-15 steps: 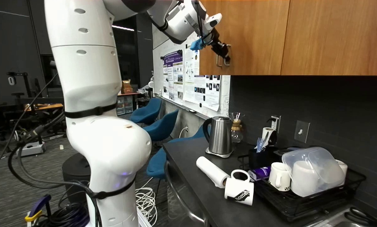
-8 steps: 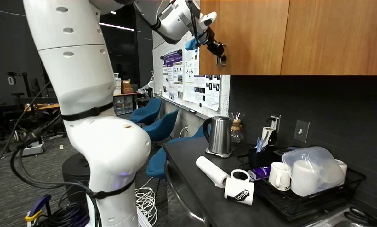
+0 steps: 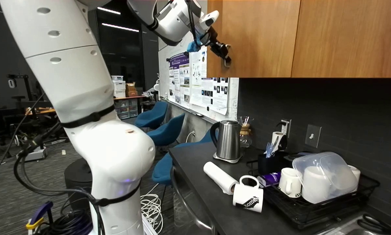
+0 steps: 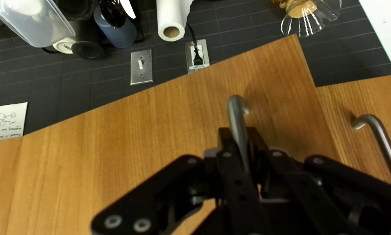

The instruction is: Open the door to the cupboard

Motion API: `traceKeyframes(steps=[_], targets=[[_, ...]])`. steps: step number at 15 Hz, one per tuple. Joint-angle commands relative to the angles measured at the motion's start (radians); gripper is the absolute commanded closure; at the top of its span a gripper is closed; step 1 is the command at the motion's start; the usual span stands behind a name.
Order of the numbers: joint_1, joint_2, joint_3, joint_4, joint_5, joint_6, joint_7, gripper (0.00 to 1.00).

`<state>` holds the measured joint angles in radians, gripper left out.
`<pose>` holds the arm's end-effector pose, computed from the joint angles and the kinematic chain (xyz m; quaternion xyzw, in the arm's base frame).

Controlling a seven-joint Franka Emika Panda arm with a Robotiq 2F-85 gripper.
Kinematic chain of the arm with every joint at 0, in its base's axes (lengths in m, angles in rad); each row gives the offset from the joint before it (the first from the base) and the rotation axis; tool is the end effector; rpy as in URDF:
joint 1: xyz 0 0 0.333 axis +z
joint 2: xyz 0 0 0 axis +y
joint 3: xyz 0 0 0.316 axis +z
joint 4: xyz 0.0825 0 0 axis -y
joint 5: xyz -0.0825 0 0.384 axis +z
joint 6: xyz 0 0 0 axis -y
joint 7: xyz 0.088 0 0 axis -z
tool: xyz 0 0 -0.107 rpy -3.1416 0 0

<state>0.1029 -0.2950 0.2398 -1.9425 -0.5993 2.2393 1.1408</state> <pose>0.4818 0.1738 0.6738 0.8785 -0.2473 0.4063 0.0445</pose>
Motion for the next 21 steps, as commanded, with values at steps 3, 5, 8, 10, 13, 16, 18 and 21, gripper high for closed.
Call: traceKeyframes(steps=[3, 5, 8, 10, 13, 16, 18, 21], targets=[[-0.017, -0.158, 0.05, -0.217, 0.072, -0.04, 0.146, 0.97], [-0.024, -0.205, 0.061, -0.261, 0.08, -0.048, 0.162, 0.97], [-0.031, -0.271, 0.079, -0.315, 0.094, -0.065, 0.175, 0.97], [-0.036, -0.304, 0.089, -0.338, 0.1, -0.076, 0.183, 0.97], [-0.044, -0.341, 0.1, -0.361, 0.111, -0.086, 0.181, 0.61], [-0.058, -0.354, 0.114, -0.386, 0.158, -0.072, 0.22, 0.52], [-0.054, -0.358, 0.122, -0.404, 0.208, -0.067, 0.244, 0.38], [-0.05, -0.344, 0.147, -0.452, 0.263, -0.062, 0.287, 0.17]])
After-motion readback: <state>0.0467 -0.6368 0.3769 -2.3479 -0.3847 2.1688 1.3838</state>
